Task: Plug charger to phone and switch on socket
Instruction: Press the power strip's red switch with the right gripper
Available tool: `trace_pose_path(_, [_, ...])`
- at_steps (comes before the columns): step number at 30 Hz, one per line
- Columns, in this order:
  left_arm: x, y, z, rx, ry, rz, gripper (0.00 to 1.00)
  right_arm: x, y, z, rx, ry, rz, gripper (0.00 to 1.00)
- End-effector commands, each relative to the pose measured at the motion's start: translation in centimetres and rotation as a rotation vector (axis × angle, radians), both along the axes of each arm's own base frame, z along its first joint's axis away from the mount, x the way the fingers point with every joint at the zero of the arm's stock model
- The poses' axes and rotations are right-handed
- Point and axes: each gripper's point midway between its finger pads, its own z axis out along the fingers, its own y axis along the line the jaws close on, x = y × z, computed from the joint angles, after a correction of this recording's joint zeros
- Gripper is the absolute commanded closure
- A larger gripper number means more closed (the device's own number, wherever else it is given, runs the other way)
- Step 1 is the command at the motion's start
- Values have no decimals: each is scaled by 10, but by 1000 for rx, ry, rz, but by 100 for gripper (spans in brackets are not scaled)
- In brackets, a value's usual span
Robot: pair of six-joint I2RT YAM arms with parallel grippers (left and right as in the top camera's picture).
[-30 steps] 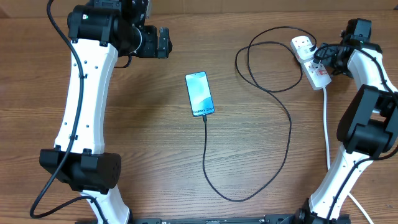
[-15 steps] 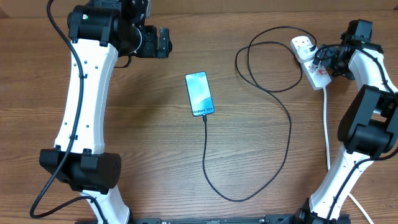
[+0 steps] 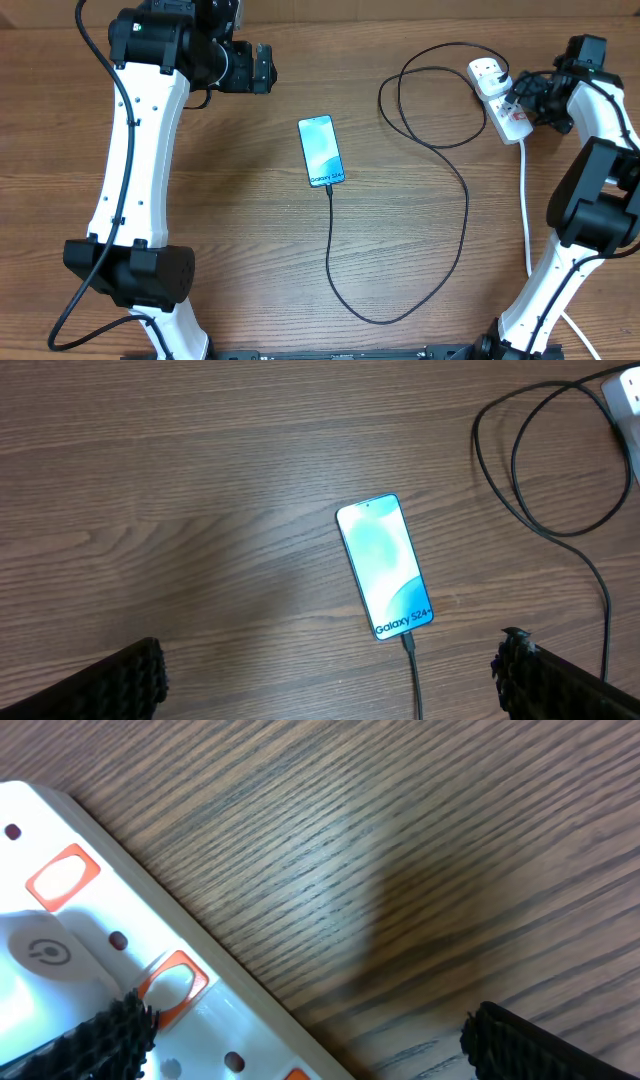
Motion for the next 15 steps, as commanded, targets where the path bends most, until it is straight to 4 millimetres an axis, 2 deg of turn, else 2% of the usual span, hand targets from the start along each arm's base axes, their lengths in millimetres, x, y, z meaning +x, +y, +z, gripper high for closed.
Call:
trace_pose_path(1, [2, 2, -3, 8, 6, 14, 0, 9, 3, 0, 29, -26, -1, 0])
trace_pose_path(5, [2, 2, -3, 8, 6, 14, 0, 13, 1, 2, 22, -45, -2, 0])
trace_pose_path(9, [2, 2, -3, 8, 6, 14, 0, 12, -9, 3, -25, -38, -36, 0])
trace_pose_path(15, [2, 2, -3, 8, 6, 14, 0, 12, -5, 2, -43, -30, -12, 0])
